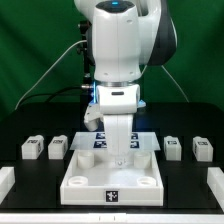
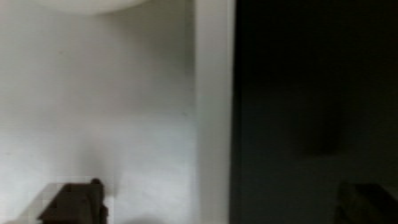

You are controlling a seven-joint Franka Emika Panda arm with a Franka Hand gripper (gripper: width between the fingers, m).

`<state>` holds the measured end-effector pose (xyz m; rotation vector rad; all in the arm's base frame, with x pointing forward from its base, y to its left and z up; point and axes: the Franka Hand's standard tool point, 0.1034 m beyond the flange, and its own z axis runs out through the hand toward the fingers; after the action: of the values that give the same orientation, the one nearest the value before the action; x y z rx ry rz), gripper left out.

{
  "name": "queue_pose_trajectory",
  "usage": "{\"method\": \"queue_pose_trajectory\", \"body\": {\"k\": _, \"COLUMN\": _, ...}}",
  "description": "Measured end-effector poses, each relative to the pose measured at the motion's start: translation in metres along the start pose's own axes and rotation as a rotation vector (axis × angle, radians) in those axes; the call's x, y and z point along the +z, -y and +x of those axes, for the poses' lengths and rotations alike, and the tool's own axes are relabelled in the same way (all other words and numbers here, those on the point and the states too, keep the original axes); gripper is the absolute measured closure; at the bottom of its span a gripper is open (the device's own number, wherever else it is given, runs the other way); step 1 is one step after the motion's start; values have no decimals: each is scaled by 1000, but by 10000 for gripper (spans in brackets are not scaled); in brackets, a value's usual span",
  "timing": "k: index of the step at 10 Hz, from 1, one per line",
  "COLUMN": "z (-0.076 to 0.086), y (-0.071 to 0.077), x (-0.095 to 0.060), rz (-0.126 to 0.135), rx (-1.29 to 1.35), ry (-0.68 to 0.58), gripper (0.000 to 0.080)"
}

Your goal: Assemble one leg

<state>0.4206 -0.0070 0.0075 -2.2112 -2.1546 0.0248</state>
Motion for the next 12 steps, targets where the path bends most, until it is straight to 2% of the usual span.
{"method": "queue_pose_trajectory", "body": {"k": 2, "z": -4, "y": -2, "x": 2, "rz": 1, "rx": 9, "ry": -1, "gripper": 150}}
{"method": "queue_pose_trajectory", "body": {"k": 3, "z": -4, "y": -2, "x": 2, "rz": 2, "rx": 9, "ry": -1, "gripper": 241}}
{"method": "queue_pose_trajectory", "body": {"k": 4, "z": -4, "y": -2, "x": 2, "rz": 2, "rx": 9, "ry": -1, "gripper": 241}}
{"method": "queue_pose_trajectory", "body": {"k": 6, "z": -4, "y": -1, "x": 2, "rz": 2, "rx": 10, "ry": -1, "gripper": 604}}
{"method": "queue_pose_trajectory", "body": {"k": 7, "z": -4, "y": -1, "x": 2, "rz": 3, "rx": 10, "ry": -1, "gripper": 604}}
{"method": "queue_pose_trajectory", "body": {"k": 8, "z": -4, "y": -2, "x": 2, "rz": 1, "rx": 9, "ry": -1, "gripper": 728}}
{"method": "queue_pose_trajectory", "body": {"k": 12, "z": -4, "y": -2, "x": 2, "rz": 0, "rx": 10, "ry": -1, "gripper": 742}}
